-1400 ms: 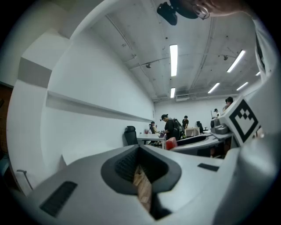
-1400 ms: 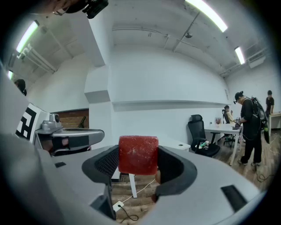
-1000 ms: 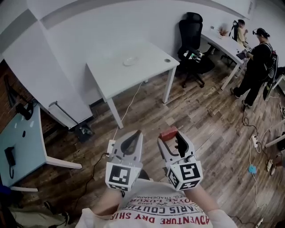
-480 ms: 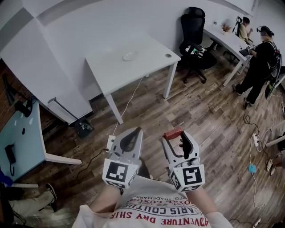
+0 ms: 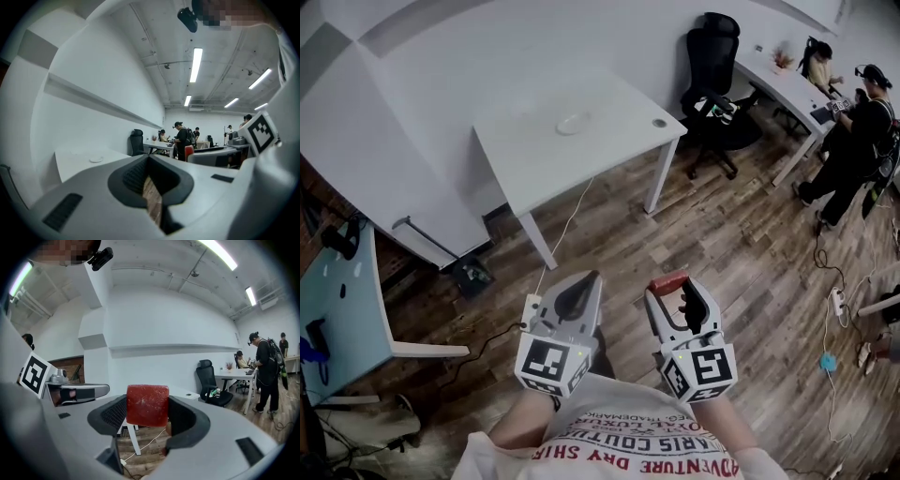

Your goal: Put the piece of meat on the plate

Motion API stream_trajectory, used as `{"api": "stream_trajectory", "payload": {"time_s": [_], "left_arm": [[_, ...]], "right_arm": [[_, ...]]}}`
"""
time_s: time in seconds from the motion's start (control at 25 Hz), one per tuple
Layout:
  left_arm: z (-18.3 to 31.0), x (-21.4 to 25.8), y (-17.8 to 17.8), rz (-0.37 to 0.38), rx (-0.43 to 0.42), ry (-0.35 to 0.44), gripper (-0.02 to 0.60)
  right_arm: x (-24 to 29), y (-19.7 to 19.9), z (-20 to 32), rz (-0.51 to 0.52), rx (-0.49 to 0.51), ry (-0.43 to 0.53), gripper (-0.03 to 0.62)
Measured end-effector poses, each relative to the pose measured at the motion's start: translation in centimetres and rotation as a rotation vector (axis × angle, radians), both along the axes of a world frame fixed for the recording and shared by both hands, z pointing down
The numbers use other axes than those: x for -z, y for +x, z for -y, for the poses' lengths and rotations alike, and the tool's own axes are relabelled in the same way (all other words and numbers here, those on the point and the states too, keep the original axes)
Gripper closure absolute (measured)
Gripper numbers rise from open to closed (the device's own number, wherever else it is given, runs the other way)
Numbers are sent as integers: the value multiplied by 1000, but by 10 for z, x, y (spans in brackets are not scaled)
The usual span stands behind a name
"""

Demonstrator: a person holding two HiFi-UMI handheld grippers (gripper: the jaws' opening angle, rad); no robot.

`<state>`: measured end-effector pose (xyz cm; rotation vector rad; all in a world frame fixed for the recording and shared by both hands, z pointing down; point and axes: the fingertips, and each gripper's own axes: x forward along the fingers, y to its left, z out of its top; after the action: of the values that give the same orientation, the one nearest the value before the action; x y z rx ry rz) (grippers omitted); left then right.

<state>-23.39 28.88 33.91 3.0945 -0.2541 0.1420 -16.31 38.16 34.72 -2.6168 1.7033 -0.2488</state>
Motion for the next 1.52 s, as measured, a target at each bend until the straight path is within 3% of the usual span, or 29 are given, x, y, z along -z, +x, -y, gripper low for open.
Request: {"api": "stream_trajectory", "payload": {"time_s": [0.32, 0.76, 1.28, 1.52], "left_arm": [[96, -4, 78, -10, -43, -82, 583], [236, 16, 164, -22, -58, -76, 583], [328, -9, 217, 23, 13, -97, 583], [361, -22, 260, 40, 88, -91, 583]], "right_arm": [[2, 79, 83, 16, -73, -61, 315], [22, 160, 216, 21, -92, -67, 315], [-2, 221, 322, 114, 7, -72, 315], [-10, 272, 363, 107, 85, -73, 313]]}}
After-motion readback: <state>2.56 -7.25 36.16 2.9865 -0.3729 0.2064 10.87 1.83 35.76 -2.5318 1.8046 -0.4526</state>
